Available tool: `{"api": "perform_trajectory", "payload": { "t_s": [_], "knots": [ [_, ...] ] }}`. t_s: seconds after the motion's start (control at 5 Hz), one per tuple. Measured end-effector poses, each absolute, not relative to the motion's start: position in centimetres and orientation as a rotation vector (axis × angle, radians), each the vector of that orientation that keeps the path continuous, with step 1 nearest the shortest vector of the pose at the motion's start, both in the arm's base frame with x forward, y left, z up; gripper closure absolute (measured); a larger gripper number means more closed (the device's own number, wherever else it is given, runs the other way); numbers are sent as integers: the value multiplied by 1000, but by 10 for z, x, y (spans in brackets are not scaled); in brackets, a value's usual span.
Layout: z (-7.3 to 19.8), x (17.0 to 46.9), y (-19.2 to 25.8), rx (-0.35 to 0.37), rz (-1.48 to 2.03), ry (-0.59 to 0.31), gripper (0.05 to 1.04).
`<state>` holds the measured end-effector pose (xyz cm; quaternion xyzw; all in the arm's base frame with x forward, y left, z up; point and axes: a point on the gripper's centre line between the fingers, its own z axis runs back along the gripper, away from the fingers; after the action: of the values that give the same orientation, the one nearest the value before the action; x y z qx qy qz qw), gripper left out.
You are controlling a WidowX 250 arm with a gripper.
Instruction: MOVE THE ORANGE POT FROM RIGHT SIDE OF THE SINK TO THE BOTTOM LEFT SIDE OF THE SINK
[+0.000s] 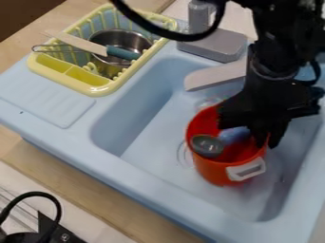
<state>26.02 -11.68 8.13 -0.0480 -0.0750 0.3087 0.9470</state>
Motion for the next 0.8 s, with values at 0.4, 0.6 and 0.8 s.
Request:
{"api": "perform_trajectory", "payload": {
  "t_s": [0.4,0.6,0.8],
  "knots": [
    [81,247,-101,-27,571,-94,1028],
    [86,254,-84,11,523,-59,1028],
    [99,254,-77,24,531,5,1028]
  ]
}}
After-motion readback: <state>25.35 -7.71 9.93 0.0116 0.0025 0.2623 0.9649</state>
